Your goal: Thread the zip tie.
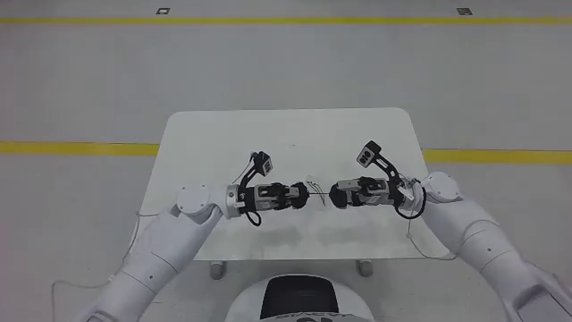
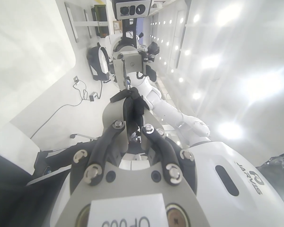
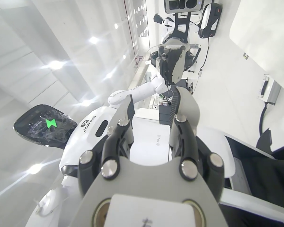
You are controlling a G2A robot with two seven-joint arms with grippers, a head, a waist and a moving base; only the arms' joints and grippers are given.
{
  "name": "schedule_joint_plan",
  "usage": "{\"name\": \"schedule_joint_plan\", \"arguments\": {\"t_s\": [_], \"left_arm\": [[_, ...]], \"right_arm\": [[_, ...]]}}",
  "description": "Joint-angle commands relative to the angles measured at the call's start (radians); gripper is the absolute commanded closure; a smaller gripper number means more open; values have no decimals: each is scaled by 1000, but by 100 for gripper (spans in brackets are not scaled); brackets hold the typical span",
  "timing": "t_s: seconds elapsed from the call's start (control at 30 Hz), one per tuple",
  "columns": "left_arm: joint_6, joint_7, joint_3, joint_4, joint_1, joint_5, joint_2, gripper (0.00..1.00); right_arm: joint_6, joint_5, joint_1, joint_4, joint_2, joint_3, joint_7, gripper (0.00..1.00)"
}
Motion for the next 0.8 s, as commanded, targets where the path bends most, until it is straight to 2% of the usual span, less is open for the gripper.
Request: {"name": "schedule_joint_plan", "arguments": {"t_s": [0.0, 0.13, 0.4, 0.67, 0.77], "left_arm": [[-1, -1, 0, 2, -1, -4, 1, 100], [-3, 1, 1, 5, -4, -9, 3, 100], [-3, 2, 11, 8, -8, -14, 5, 100], [3, -3, 25, 9, -15, -11, 7, 100], [2, -7, 29, 8, -16, -10, 9, 100]], "right_arm": [[0, 1, 4, 3, 3, -6, 0, 69], [0, 2, 11, 9, 7, -20, 0, 71], [0, 1, 20, 18, 10, -36, 0, 84], [0, -15, 28, 28, 11, -42, 0, 89], [0, -20, 28, 31, 10, -40, 0, 88]]}}
